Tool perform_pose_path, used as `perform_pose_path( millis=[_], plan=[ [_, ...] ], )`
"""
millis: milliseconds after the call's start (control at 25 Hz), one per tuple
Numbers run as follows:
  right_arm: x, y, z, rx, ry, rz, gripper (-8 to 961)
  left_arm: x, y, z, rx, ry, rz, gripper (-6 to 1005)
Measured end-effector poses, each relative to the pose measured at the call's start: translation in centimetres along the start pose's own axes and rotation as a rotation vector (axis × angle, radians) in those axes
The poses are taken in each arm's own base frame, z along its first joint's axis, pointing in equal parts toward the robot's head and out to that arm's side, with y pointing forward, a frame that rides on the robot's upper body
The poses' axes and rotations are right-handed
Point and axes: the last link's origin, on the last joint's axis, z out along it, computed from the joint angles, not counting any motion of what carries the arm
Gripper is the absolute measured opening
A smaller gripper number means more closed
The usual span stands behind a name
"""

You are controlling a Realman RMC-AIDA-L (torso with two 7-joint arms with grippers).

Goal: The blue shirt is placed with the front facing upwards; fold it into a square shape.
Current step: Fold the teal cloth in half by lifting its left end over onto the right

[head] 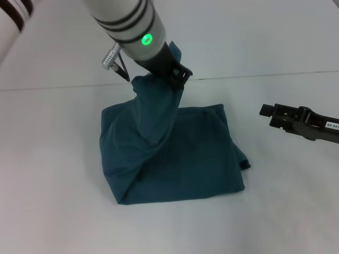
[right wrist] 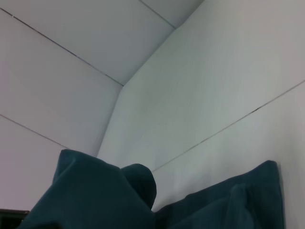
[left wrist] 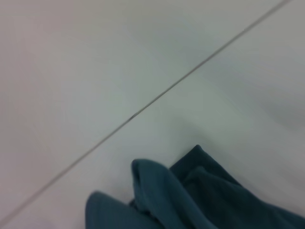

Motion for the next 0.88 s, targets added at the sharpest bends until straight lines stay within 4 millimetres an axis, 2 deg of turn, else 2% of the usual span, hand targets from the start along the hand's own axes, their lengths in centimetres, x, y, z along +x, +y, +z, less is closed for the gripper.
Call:
perform_pose_path(
  millis=[240,360,880],
  plan=[
    [-0.1,0.0,-0.1,0.002,-0.001,-0.002,703,0.0,2.3,0.1,0.071,0.053,0.238,127],
    [-0.1,-0.1,-0.1,0.003,-0.001,-0.004,703,0.0,3.2,-0.1,0.084,0.079,0.300,127],
    [-0.1,-0.2,0.1,0.008,0.001,0.006,703,-0.8,2.2,2.0,0.085,0.040,0.263,125]
  ],
)
